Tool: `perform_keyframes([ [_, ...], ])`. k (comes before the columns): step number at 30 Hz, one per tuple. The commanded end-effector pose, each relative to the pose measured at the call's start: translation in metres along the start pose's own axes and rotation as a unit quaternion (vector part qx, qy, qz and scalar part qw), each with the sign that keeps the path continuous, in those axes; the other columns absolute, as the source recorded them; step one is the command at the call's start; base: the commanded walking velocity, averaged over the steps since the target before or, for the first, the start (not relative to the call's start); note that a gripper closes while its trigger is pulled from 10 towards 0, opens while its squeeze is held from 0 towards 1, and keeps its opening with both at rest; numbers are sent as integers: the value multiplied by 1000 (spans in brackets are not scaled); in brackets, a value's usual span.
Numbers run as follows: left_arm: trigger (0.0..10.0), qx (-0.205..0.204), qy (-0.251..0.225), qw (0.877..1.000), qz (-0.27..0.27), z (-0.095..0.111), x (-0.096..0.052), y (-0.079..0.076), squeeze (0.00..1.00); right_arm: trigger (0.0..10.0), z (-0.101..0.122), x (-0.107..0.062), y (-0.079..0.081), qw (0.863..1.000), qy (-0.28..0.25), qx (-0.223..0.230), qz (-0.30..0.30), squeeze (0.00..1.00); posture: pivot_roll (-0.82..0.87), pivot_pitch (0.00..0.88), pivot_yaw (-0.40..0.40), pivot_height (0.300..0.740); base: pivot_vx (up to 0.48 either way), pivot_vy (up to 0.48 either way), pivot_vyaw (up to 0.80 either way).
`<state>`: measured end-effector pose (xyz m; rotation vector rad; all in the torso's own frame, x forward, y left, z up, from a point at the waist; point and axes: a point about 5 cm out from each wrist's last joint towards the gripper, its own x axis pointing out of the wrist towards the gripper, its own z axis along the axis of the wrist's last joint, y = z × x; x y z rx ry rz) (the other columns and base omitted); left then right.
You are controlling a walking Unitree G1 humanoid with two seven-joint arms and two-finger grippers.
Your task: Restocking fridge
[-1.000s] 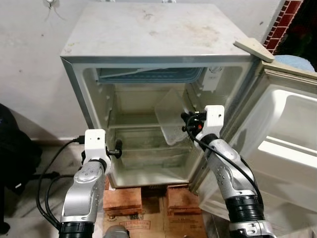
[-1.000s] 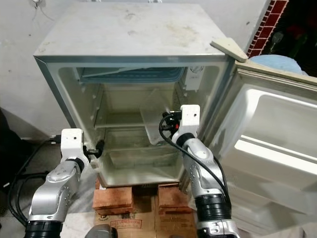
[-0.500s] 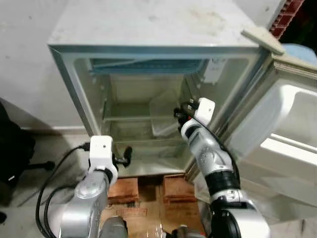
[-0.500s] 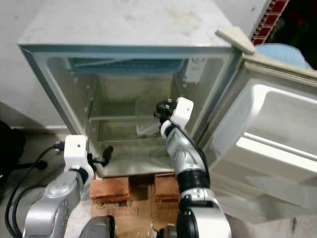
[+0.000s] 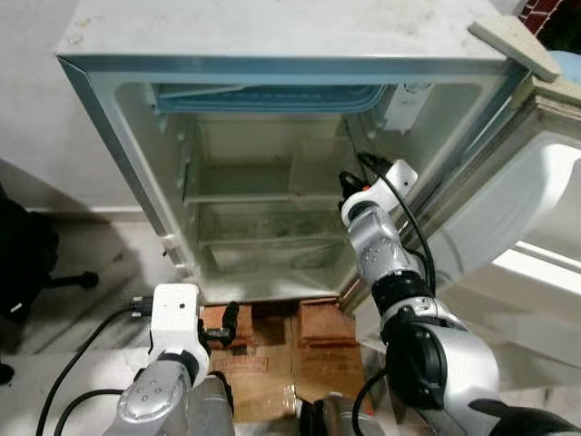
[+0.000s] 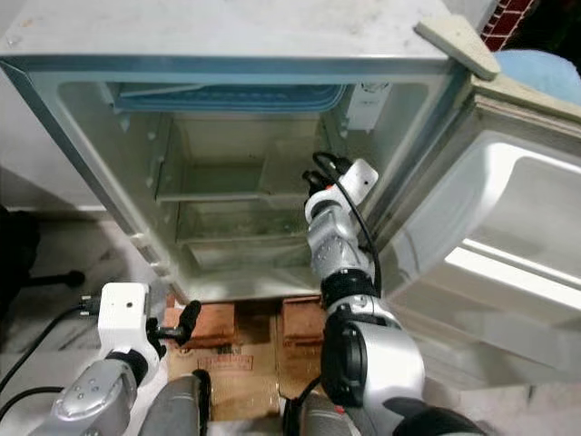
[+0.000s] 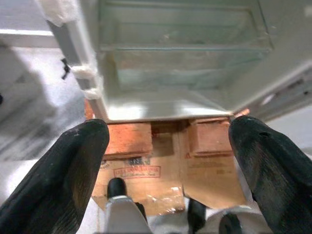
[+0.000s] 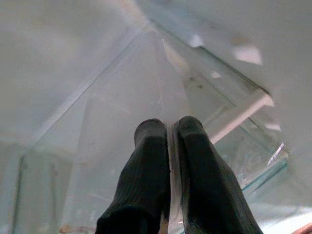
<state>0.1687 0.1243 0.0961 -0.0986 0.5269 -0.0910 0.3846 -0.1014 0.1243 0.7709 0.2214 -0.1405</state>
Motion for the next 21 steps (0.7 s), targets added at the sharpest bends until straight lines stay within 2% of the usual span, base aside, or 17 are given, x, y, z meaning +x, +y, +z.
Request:
perform_keyframes([
  [1,10000,-2,5,1000,0,-1,-3,-2,0,10000,-10,-1,-5,999,22,19,-32,0,267,251,-90,740,0,0,0],
  [9,10000,-10,12,1000,2,-2,-9,-9,0,10000,-17,0,5,997,32,61,-29,0,281,262,-114,740,0,0,0],
  [12,10000,-13,12,1000,2,-2,-11,-11,0,10000,-18,0,10,997,38,65,-18,0,283,267,-117,740,0,0,0],
  [13,10000,-14,12,1000,3,-2,-11,-11,0,10000,-18,0,16,996,37,85,3,0,285,267,-121,740,0,0,0],
  [14,10000,-15,13,1000,3,-2,-11,-11,0,10000,-17,0,17,996,37,80,4,616,285,268,-122,740,0,0,0],
  [15,10000,-15,13,1000,3,-3,-11,-11,0,10000,-17,0,19,996,37,77,6,918,285,269,-123,740,0,0,0],
  [16,10000,-16,13,1000,3,-3,-11,-12,0,10000,-16,0,21,996,36,80,12,1000,285,270,-124,740,0,0,0],
  [21,10000,-17,12,1000,7,-1,-10,-12,0,10000,-11,2,30,996,31,79,30,1000,285,270,-134,740,0,0,0],
])
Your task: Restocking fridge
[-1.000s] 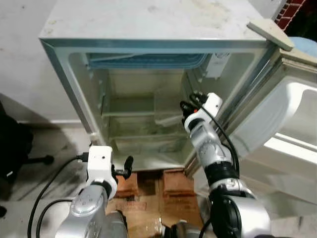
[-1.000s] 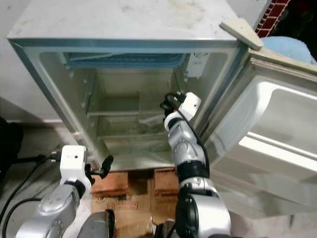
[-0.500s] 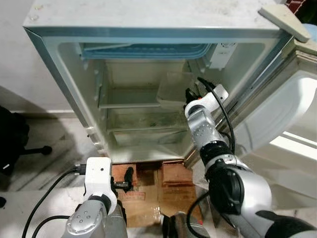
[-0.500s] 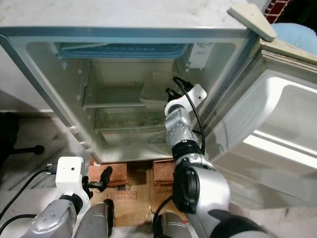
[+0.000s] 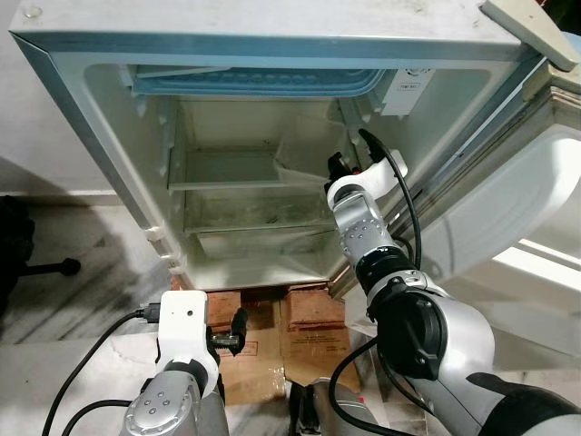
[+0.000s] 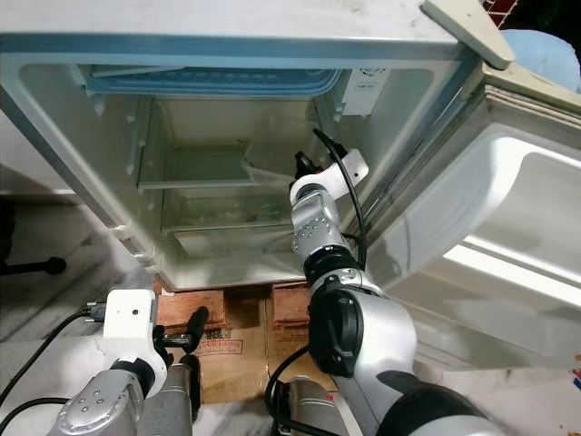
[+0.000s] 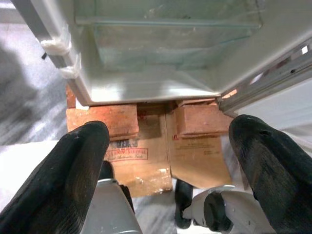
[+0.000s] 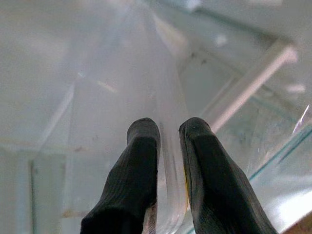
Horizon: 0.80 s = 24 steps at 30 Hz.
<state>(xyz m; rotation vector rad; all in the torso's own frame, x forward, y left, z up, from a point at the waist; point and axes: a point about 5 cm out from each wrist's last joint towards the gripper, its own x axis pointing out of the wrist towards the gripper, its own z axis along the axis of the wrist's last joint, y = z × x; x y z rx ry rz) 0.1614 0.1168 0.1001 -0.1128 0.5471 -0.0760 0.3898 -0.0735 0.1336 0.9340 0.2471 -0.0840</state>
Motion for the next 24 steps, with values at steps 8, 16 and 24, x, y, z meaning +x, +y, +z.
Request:
perform_keyframes([
  [8,10000,-15,-4,1000,4,3,2,-5,0,10000,9,2,15,999,-9,-19,38,1000,277,254,-145,740,0,0,0],
  [16,10000,-13,-19,1000,1,10,14,-5,0,10000,32,5,24,992,-41,-86,85,1000,253,221,-146,740,0,0,0],
  [24,10000,-10,-35,999,-3,19,25,-6,0,10000,35,4,23,980,-22,-137,143,1000,240,176,-156,740,0,0,0],
])
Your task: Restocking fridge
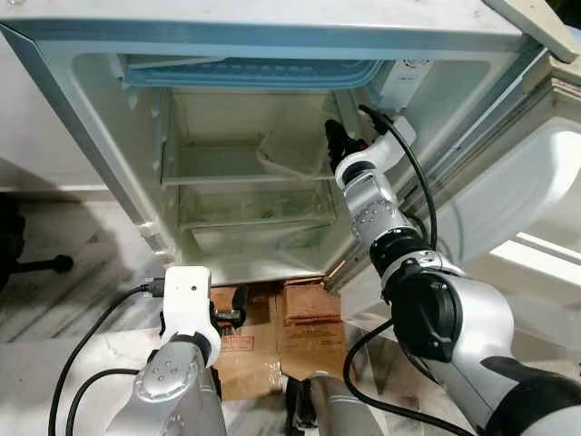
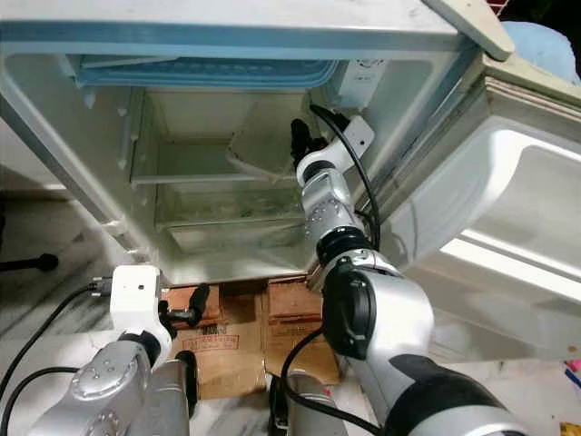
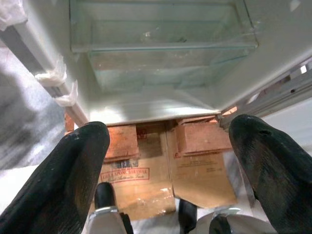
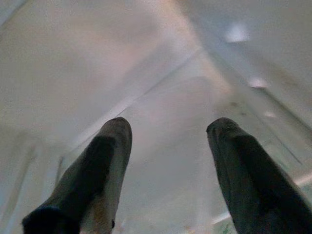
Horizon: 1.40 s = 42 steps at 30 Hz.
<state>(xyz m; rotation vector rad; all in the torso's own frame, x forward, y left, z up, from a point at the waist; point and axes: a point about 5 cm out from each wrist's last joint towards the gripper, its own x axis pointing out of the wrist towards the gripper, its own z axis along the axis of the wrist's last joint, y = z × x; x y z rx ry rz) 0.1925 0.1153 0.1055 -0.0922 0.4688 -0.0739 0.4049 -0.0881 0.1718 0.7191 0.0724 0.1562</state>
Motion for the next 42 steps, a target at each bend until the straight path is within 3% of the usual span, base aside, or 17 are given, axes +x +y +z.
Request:
perform_keyframes([
  [1,10000,-22,-7,1000,3,1,3,-4,0,10000,-8,-4,-3,996,29,-69,54,1000,236,166,-161,740,0,0,0],
  [5,10000,-23,-23,999,38,4,6,5,0,10000,-20,-11,-9,985,62,-122,103,1000,227,157,-165,740,0,0,0],
  [9,10000,-17,-14,994,106,-2,7,22,0,10000,-41,-21,-15,964,129,-159,169,1000,220,153,-168,740,0,0,0],
  [13,10000,-30,15,989,146,-11,6,35,0,10000,-64,-31,-13,928,200,-219,228,1000,216,159,-177,740,0,0,0],
  [23,10000,-46,-7,982,181,-8,-3,41,0,10000,-90,-38,10,848,250,-346,313,1000,219,201,-202,740,0,0,0],
  [24,10000,-46,-7,982,181,-8,-3,41,0,10000,-90,-38,10,848,250,-346,313,1000,219,201,-202,740,0,0,0],
  [25,10000,-47,-3,982,182,-10,-5,41,0,10000,-95,-40,12,822,255,-392,325,1000,221,210,-203,740,0,0,0],
  [28,10000,-49,4,982,184,-13,-9,40,0,10000,-101,-42,14,792,260,-440,332,1000,226,221,-207,740,0,0,0],
  [42,10000,-49,4,982,184,-13,-9,40,0,10000,-101,-42,14,792,260,-440,332,1000,226,221,-207,740,0,0,0],
])
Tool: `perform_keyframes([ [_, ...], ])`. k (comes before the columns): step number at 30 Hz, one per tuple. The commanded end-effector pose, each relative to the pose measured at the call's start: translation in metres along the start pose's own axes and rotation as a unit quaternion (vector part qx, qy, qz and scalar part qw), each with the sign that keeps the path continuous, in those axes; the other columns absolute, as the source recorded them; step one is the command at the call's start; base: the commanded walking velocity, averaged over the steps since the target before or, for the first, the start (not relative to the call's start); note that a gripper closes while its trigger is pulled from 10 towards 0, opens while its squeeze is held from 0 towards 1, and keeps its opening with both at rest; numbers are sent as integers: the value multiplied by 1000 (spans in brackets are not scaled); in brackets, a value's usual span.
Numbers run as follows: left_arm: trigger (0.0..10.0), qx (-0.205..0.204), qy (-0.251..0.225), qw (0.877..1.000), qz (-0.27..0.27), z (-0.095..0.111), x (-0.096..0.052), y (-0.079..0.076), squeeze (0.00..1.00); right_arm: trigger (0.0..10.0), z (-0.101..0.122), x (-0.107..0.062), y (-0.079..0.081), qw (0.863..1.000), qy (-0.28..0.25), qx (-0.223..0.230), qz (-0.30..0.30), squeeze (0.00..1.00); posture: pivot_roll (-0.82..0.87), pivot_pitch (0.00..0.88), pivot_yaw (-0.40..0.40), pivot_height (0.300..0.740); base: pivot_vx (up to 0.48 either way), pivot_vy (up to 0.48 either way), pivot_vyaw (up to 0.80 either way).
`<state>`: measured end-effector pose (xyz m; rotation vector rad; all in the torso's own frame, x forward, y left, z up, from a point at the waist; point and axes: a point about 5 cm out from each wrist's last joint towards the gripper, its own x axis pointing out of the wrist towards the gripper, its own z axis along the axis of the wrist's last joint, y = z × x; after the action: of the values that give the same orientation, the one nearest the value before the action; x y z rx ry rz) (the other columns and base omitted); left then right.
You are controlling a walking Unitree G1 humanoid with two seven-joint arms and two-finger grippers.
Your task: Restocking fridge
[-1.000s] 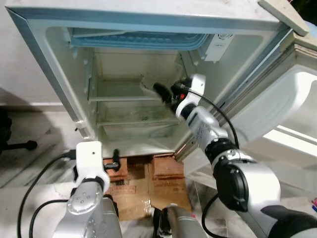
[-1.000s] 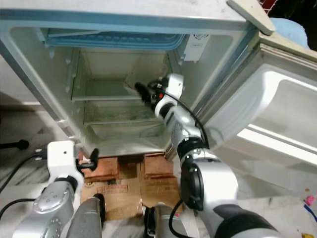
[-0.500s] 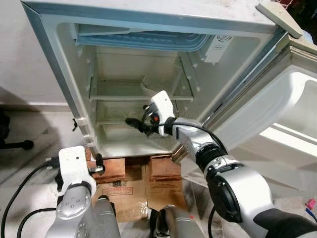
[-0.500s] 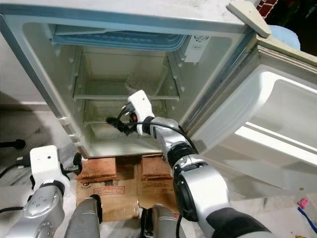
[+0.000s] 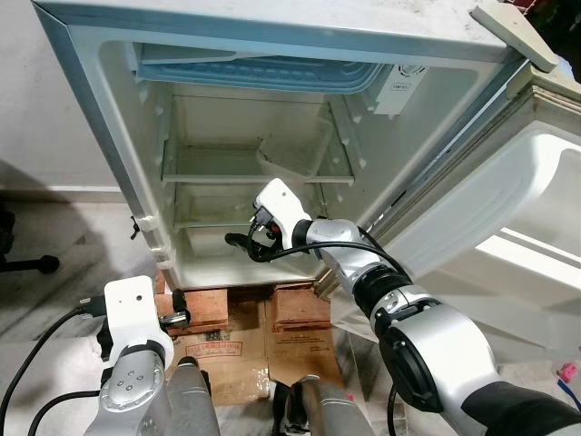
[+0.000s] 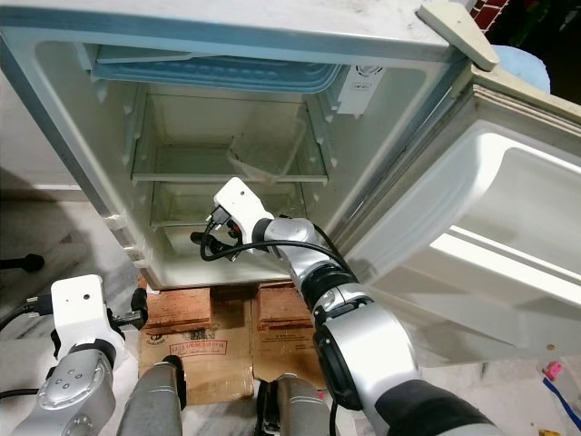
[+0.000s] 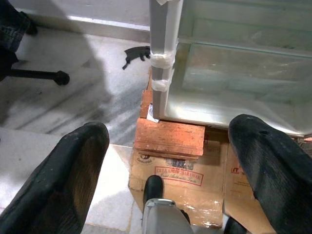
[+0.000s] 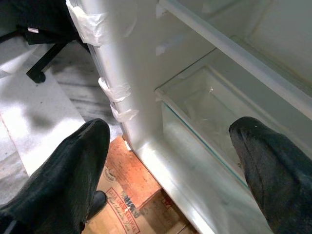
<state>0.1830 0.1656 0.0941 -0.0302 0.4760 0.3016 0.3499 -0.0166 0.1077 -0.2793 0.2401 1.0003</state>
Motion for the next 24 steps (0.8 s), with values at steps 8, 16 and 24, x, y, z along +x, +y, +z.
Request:
perform_keyframes([
  [8,10000,-34,13,999,-3,-2,-5,-9,0,10000,-3,-2,-1,1000,8,-4,1,1000,226,221,-207,740,0,0,0],
  [16,10000,-34,13,999,-3,-2,-5,-9,0,10000,-3,-2,-1,1000,8,-4,1,1000,226,221,-207,740,0,0,0],
  [24,10000,-41,24,999,-11,-8,-9,-12,0,10000,-3,-15,-32,994,60,8,-86,0,236,228,-227,740,0,0,0],
])
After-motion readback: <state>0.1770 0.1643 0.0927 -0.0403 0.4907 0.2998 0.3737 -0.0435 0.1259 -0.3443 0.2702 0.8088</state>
